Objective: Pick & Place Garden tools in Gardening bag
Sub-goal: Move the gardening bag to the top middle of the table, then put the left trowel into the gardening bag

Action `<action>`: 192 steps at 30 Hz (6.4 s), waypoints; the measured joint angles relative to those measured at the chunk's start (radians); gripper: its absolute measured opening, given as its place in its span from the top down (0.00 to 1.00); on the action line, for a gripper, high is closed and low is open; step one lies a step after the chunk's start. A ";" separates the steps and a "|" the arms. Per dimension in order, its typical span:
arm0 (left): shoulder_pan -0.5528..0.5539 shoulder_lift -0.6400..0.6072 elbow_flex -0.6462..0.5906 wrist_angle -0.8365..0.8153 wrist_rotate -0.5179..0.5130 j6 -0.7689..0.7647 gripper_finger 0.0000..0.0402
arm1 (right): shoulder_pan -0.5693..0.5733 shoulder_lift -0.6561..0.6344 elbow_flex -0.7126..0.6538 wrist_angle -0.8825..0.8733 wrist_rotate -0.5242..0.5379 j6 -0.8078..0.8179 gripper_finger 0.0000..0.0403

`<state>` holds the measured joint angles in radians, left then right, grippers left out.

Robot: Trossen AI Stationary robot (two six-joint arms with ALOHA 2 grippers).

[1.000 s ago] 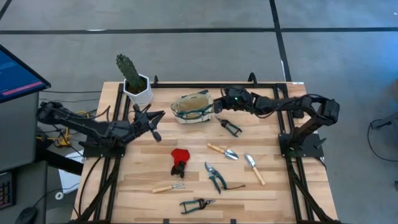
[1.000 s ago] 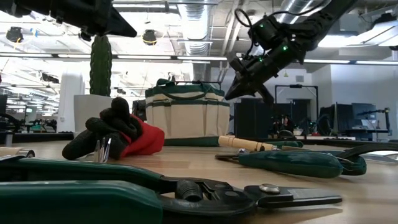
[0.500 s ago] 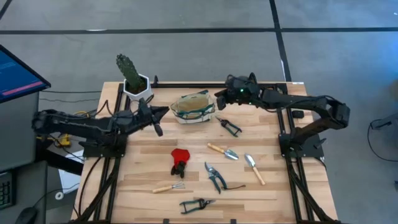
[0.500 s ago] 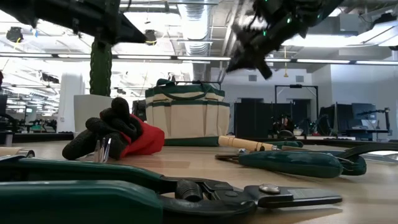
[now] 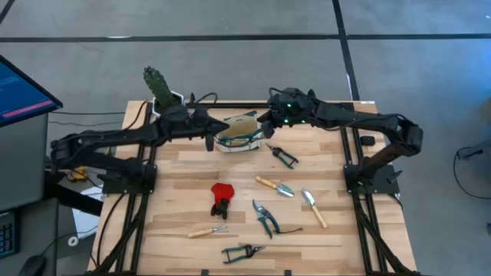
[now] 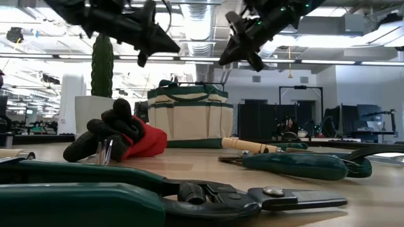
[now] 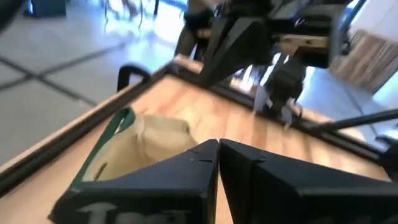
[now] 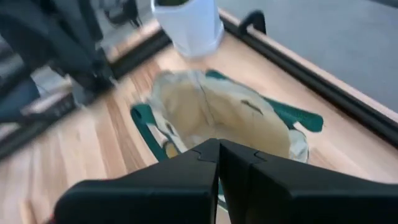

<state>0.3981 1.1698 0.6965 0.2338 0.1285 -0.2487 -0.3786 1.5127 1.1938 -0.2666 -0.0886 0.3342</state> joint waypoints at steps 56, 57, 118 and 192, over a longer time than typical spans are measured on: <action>0.193 0.208 0.157 -0.402 0.059 0.027 0.99 | 0.007 0.453 0.458 -0.371 -0.069 -0.344 1.00; 0.193 0.208 0.157 -0.405 0.059 0.027 0.99 | 0.007 0.450 0.455 -0.397 -0.068 -0.345 1.00; 0.148 -0.142 0.157 -0.432 -0.059 0.113 0.99 | 0.057 0.408 0.645 -0.427 -0.015 -0.360 1.00; -0.410 -0.365 -0.027 -0.319 -0.203 0.166 0.99 | 0.420 -0.362 -0.208 -0.081 0.517 0.189 1.00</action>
<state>-0.0122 0.8047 0.6693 -0.0849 -0.0747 -0.0830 0.0418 1.1511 0.9863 -0.3480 0.4285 0.5229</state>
